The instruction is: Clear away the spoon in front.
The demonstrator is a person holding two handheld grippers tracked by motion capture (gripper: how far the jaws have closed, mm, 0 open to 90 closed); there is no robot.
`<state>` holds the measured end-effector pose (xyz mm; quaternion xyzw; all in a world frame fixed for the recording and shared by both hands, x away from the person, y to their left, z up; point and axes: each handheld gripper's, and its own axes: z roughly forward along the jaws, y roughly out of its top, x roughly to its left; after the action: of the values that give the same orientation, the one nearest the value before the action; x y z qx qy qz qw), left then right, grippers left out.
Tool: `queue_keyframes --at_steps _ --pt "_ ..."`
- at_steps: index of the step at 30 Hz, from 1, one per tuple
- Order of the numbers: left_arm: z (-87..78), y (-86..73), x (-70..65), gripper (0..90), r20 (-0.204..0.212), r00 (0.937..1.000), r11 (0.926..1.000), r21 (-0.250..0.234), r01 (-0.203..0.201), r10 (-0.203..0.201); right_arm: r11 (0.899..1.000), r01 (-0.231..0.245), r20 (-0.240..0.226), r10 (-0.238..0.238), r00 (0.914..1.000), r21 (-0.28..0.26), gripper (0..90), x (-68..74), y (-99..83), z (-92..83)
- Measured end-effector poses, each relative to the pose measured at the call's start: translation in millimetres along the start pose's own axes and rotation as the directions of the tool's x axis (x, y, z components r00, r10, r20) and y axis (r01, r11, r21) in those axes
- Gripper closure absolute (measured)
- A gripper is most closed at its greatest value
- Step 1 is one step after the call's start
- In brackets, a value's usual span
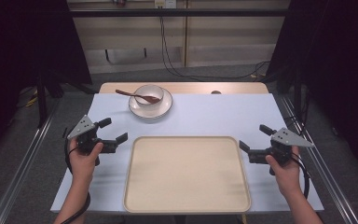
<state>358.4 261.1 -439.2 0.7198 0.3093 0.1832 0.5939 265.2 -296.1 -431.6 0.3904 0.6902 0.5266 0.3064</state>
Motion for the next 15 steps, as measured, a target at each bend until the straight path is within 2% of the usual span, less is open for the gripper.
queue_keyframes --at_steps 1,2,3,8,9,10,12,15 --pt "3.2 -1.1 3.9 0.5 -0.032 0.9993 0.9998 0.003 0.019 -0.019 1.000 0.001 0.014 -0.001 0.9999 -0.003 0.4 0.6 -0.2 0.1" --pt "3.2 -1.1 3.9 0.5 -0.032 0.9993 0.9998 0.003 0.019 -0.019 1.000 0.001 0.014 -0.001 0.9999 -0.003 0.4 0.6 -0.2 0.1" --pt "5.8 -1.9 4.7 0.5 -0.042 0.9979 0.9988 -0.010 0.049 -0.049 1.000 0.007 0.008 -0.007 0.9999 -0.004 0.4 0.5 -0.3 0.0" --pt "12.0 -2.0 13.4 0.5 -0.069 0.9968 0.9992 0.002 0.040 -0.040 1.000 0.006 0.016 -0.007 0.9999 0.004 0.6 1.6 -0.8 -0.3" --pt "13.4 -1.8 15.5 0.5 -0.057 0.9973 0.9989 -0.001 0.046 -0.046 1.000 0.007 0.008 -0.007 0.9999 0.002 0.6 1.8 -0.9 0.0" --pt "14.2 -1.0 17.3 0.5 -0.076 0.9963 0.9992 0.005 0.041 -0.040 1.000 0.008 0.006 -0.008 1.0000 0.004 0.6 2.3 -0.7 -0.2" --pt "17.9 0.0 21.4 0.5 -0.071 0.9962 0.9987 -0.010 0.050 -0.051 1.000 0.006 -0.001 -0.006 1.0000 0.006 0.7 2.9 -0.9 0.0" --pt "24.3 2.0 25.4 0.5 -0.094 0.9943 0.9987 -0.001 0.050 -0.050 1.000 0.011 -0.005 -0.011 0.9999 0.007 0.9 3.5 -1.2 0.2"
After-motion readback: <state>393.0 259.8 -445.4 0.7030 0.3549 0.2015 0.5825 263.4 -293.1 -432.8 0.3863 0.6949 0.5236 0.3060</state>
